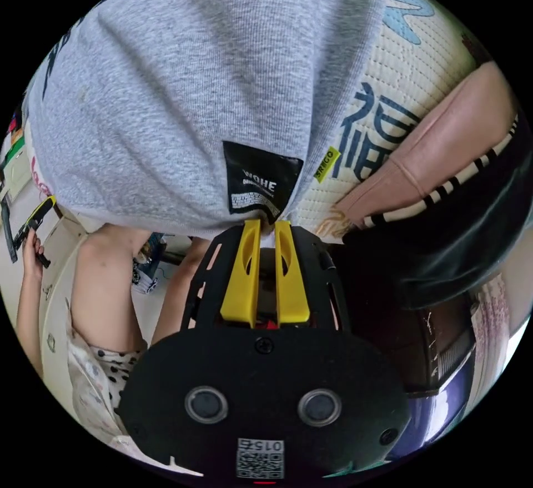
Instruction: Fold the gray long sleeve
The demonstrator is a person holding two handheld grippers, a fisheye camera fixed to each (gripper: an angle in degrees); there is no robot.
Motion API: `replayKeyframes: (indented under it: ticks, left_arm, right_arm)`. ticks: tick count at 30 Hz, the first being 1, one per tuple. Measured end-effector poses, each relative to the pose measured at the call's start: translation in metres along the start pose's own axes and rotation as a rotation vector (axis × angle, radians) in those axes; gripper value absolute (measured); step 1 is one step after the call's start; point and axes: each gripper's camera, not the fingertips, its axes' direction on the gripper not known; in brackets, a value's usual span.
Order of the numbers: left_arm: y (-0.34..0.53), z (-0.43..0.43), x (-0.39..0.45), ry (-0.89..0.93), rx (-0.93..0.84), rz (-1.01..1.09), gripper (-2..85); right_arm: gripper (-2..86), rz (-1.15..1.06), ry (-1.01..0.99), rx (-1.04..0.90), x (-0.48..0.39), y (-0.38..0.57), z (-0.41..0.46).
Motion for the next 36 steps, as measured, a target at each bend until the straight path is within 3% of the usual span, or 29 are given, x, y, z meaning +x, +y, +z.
replayKeyframes:
  ticks: [6, 12, 15, 17, 23, 31, 36]
  left_arm:
    - [-0.019, 0.019, -0.006, 0.034, -0.004, 0.034, 1.1]
    - [-0.017, 0.010, -0.037, 0.073, -0.023, 0.118, 4.9]
    - [-0.010, 0.000, -0.082, 0.163, -0.041, 0.059, 7.5]
    - [-0.002, -0.012, -0.122, 0.156, -0.048, 0.003, 7.3]
    - [-0.019, -0.083, -0.180, 0.171, 0.119, 0.036, 7.1]
    - [-0.106, -0.179, -0.134, 0.199, 0.359, 0.200, 8.3]
    - [-0.134, -0.192, -0.116, 0.218, 0.352, 0.178, 9.4]
  right_arm:
    - [5.5, 0.122, 0.137, -0.027, -0.030, -0.010, 0.007]
    - [9.2, 0.200, 0.018, 0.015, -0.014, 0.019, -0.005]
    - [11.1, 0.279, -0.092, 0.018, 0.005, 0.047, -0.015]
    - [9.7, 0.397, -0.046, -0.011, 0.021, 0.066, -0.021]
    - [8.9, 0.461, -0.045, 0.114, 0.021, 0.071, -0.061]
    - [9.3, 0.327, 0.001, 0.271, -0.041, 0.004, -0.102]
    - [8.9, 0.408, -0.061, 0.312, -0.041, -0.007, -0.103]
